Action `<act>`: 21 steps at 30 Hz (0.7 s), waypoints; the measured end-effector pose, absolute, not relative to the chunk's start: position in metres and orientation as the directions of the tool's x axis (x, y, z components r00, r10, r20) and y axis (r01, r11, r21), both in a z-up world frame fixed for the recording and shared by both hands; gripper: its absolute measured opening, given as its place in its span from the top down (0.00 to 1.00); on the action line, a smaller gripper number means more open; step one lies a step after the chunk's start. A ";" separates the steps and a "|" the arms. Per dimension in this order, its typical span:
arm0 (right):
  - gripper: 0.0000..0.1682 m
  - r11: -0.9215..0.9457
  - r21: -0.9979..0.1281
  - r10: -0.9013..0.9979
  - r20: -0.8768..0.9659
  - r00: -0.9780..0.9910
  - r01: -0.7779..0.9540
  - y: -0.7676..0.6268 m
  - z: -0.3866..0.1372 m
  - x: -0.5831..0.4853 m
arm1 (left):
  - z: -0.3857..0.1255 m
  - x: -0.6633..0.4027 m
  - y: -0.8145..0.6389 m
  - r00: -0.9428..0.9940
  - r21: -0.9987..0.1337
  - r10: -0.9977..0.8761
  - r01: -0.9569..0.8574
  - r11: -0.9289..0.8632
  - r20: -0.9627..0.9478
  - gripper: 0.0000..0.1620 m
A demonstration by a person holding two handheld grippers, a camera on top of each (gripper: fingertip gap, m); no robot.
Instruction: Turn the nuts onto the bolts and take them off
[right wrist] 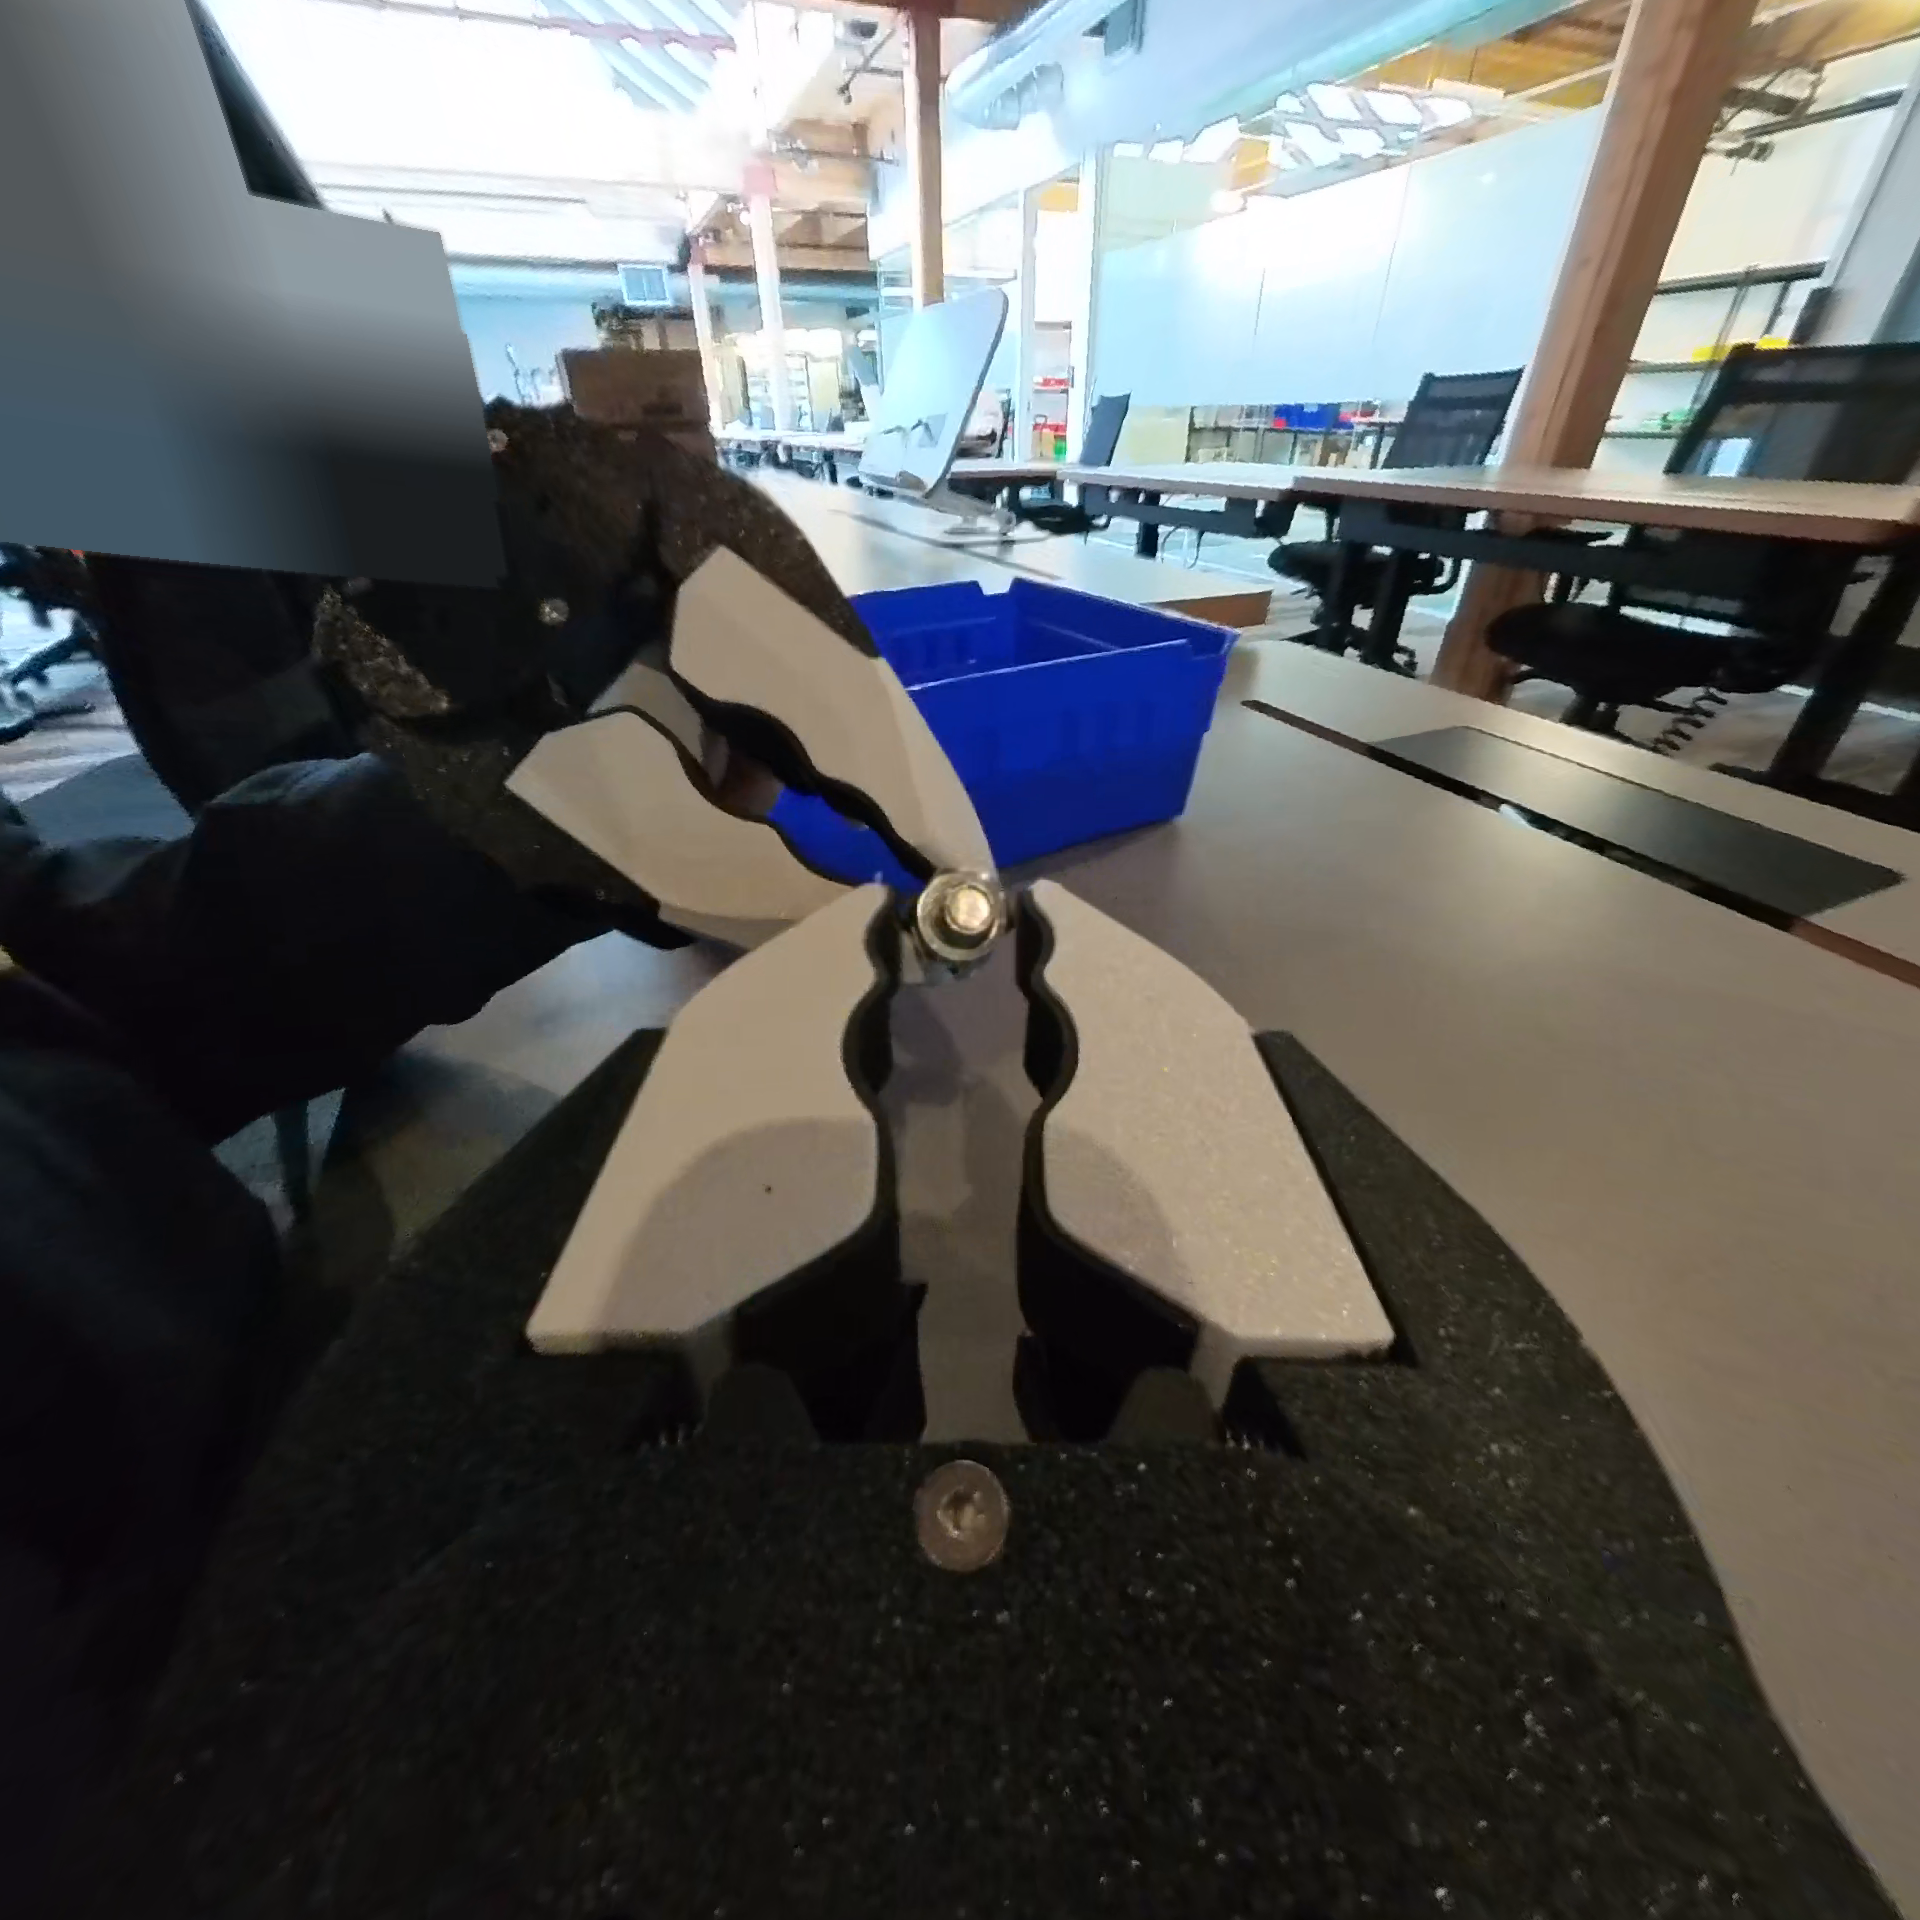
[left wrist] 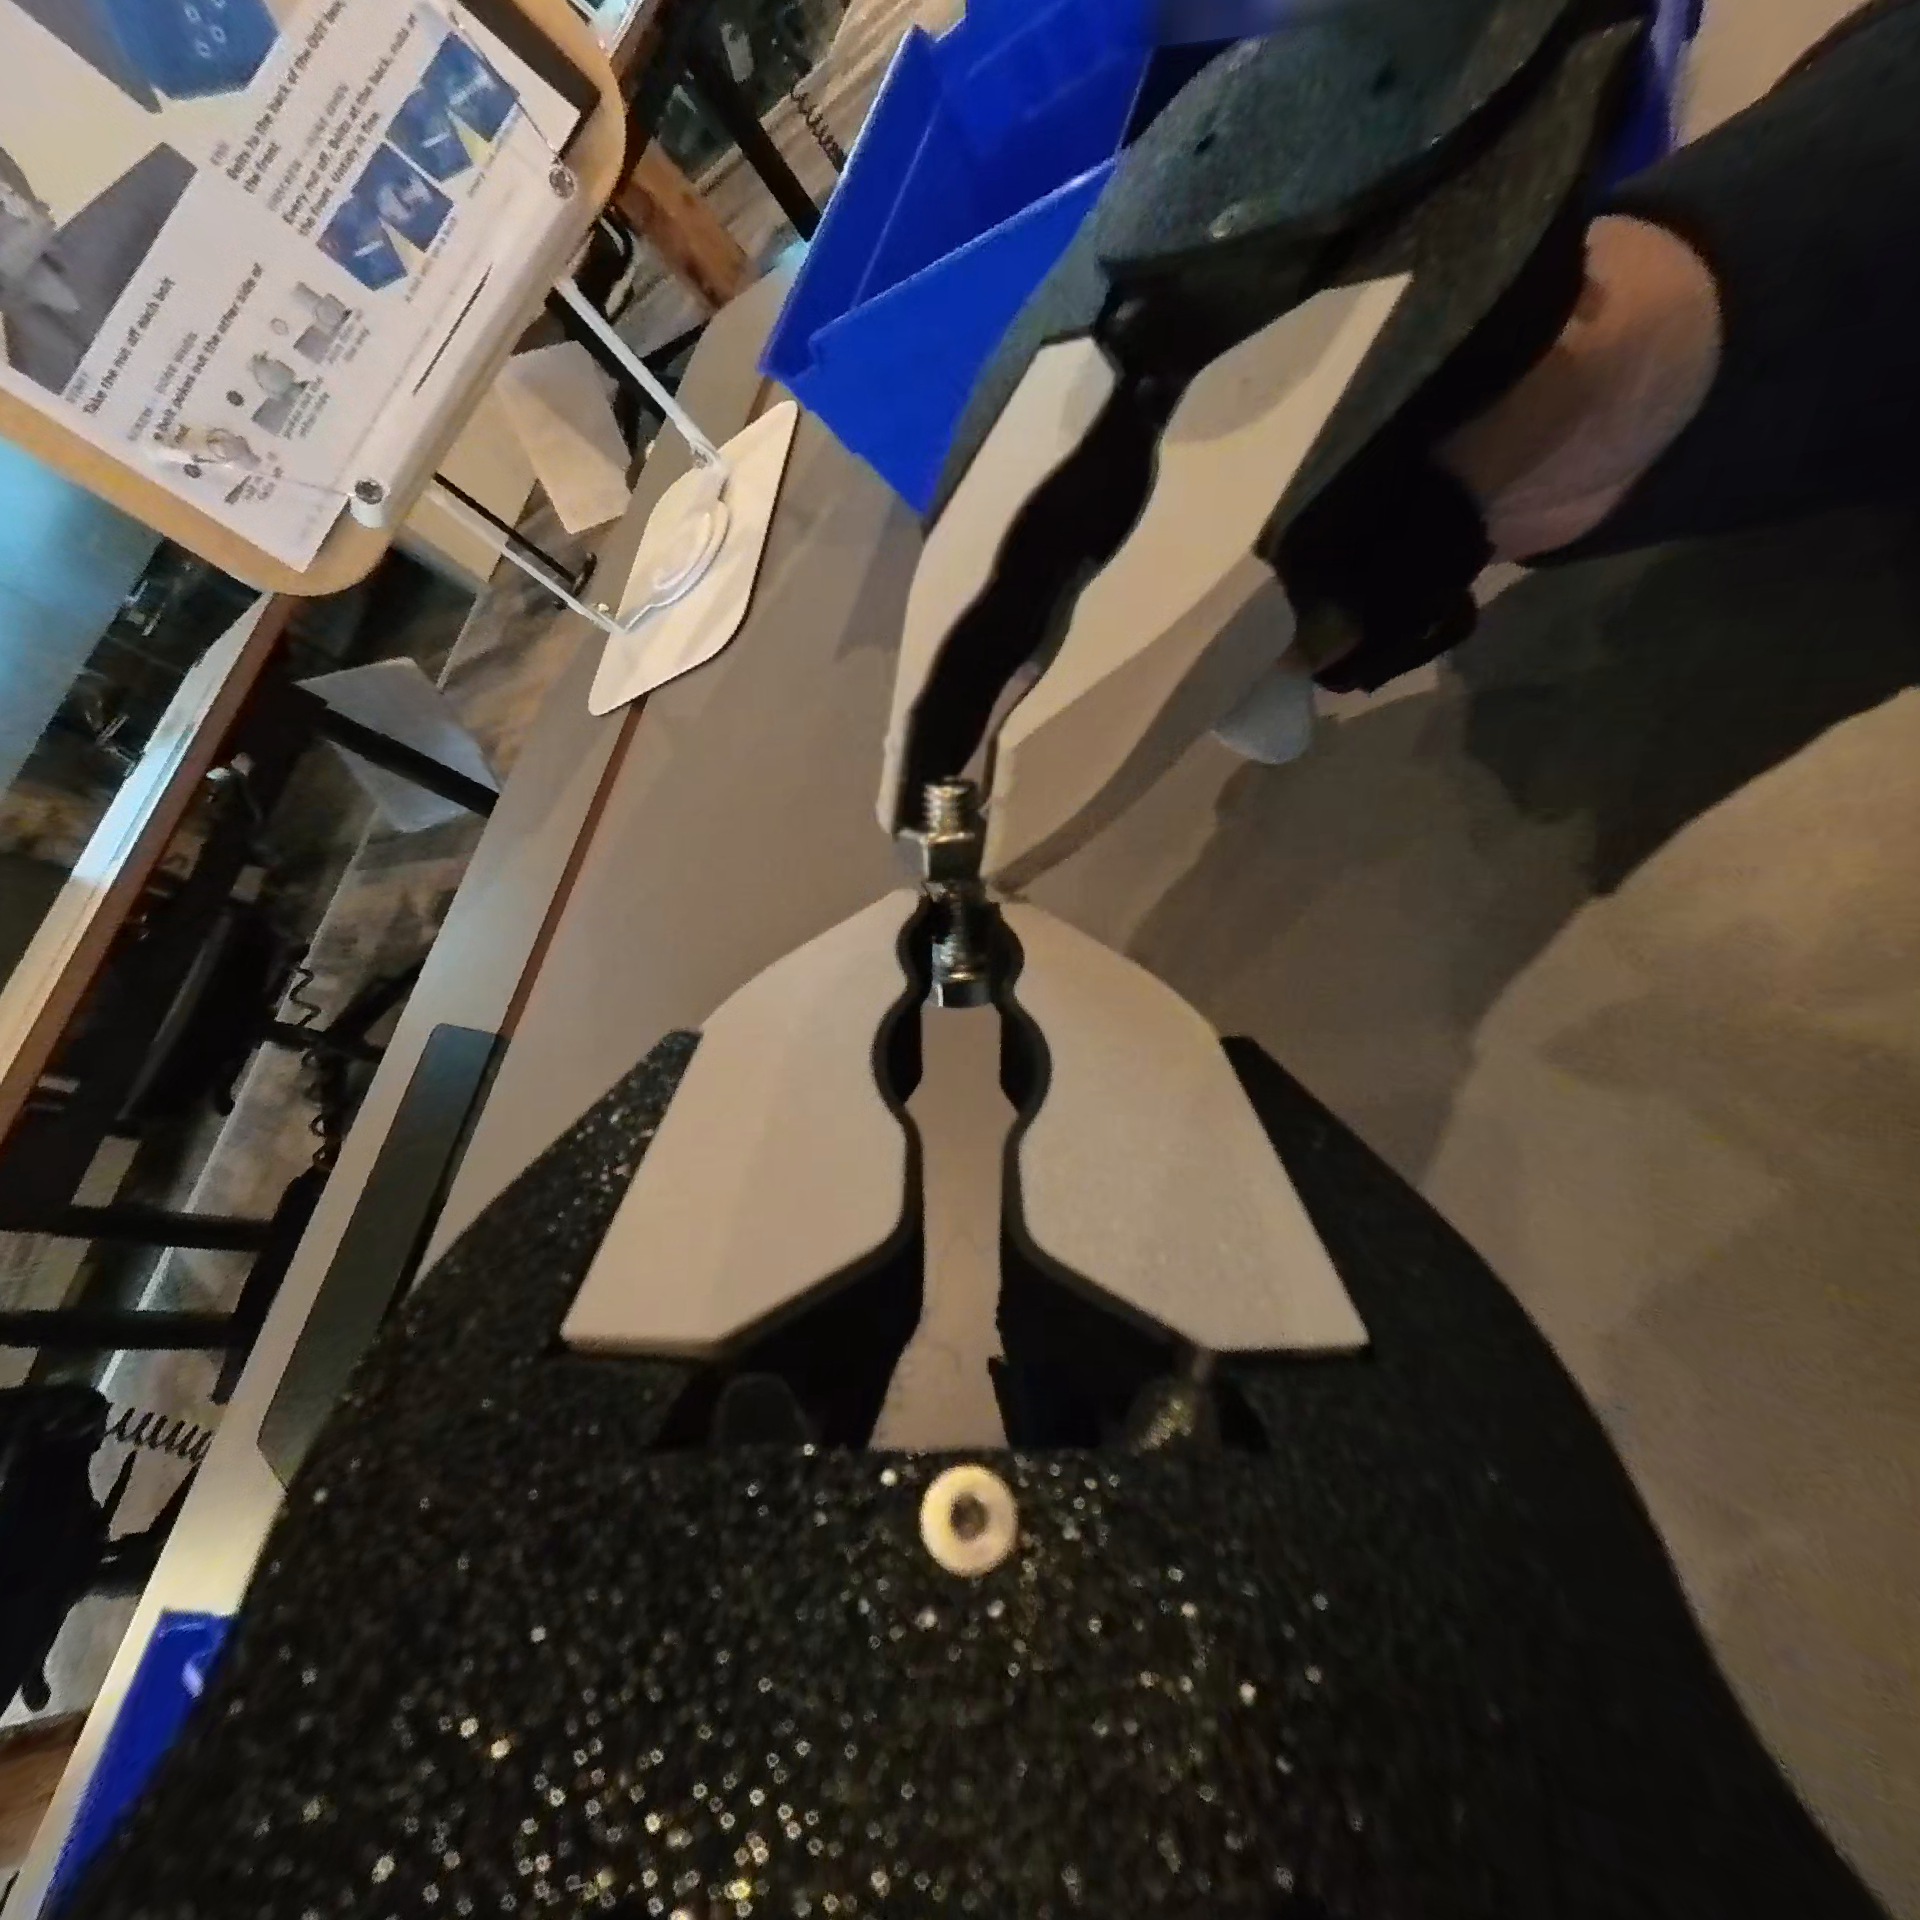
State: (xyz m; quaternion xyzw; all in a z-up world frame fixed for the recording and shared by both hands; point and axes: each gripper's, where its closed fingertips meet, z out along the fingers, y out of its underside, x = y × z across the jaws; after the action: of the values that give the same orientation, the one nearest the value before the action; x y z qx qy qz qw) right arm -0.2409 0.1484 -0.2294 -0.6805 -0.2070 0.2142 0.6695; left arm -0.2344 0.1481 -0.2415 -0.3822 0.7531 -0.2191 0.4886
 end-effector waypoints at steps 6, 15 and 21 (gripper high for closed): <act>0.89 -0.079 -0.997 0.546 -0.043 0.837 0.001 0.150 -0.239 -0.234 | -0.247 -0.230 0.142 -0.257 -0.772 -0.837 -0.327 0.546 -0.483 0.89; 0.89 -0.147 -0.975 0.570 -0.219 0.792 -0.164 0.150 -0.244 -0.222 | -0.282 -0.216 0.150 -0.304 -0.783 -0.878 -0.406 0.471 -0.370 0.78; 0.89 -0.162 -0.974 0.588 -0.224 0.777 -0.158 0.151 -0.248 -0.224 | -0.285 -0.213 0.149 -0.326 -0.811 -0.877 -0.360 0.460 -0.353 0.88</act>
State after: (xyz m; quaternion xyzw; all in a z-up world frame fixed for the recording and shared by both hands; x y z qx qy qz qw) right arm -0.2242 0.1506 -0.2479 -0.7022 -0.1528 0.2966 0.6290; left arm -0.2129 0.1493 -0.2848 -0.4123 0.7503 -0.3160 0.4090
